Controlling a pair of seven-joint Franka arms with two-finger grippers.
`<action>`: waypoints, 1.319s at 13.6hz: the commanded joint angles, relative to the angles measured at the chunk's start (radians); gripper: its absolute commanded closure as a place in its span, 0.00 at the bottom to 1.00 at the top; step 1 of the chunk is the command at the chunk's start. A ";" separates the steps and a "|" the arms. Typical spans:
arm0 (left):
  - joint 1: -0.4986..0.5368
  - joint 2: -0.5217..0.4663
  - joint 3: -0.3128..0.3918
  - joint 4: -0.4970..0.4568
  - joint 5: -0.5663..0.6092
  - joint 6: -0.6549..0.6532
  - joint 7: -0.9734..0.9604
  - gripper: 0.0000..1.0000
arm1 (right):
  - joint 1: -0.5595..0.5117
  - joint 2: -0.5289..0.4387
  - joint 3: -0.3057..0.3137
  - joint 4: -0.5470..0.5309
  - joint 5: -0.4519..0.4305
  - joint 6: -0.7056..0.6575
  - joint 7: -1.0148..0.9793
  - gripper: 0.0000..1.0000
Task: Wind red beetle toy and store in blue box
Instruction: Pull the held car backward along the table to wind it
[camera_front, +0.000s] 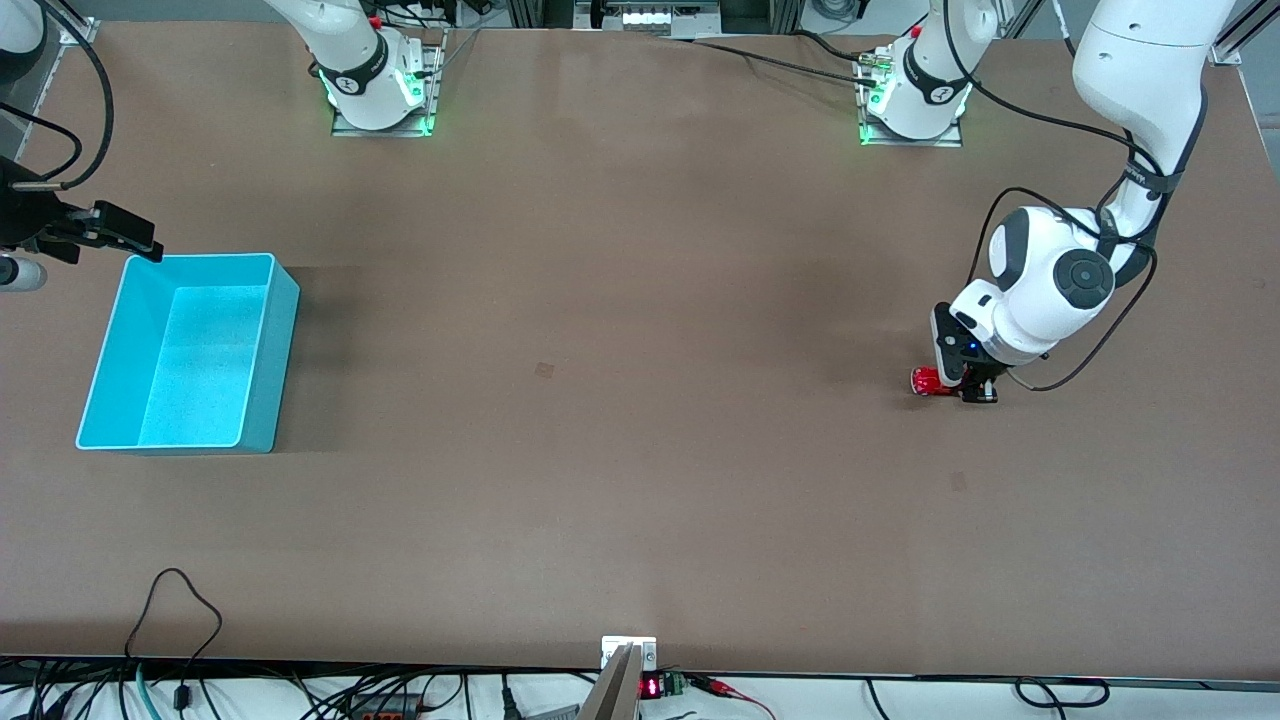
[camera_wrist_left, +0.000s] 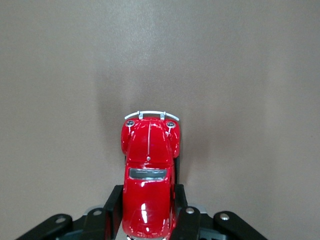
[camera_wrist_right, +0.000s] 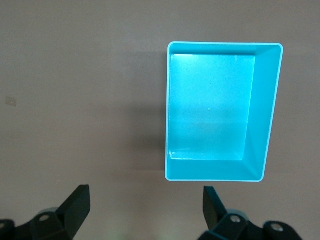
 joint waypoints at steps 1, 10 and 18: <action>0.003 0.004 -0.002 -0.010 0.014 0.005 0.014 0.72 | -0.005 -0.009 0.008 -0.004 0.000 -0.002 -0.001 0.00; 0.116 0.056 -0.002 0.002 0.014 0.003 0.109 0.76 | -0.005 -0.009 0.008 -0.004 0.000 -0.002 -0.001 0.00; 0.219 0.046 -0.004 0.012 0.010 0.003 0.237 0.00 | -0.005 -0.009 0.008 -0.004 0.000 -0.002 -0.001 0.00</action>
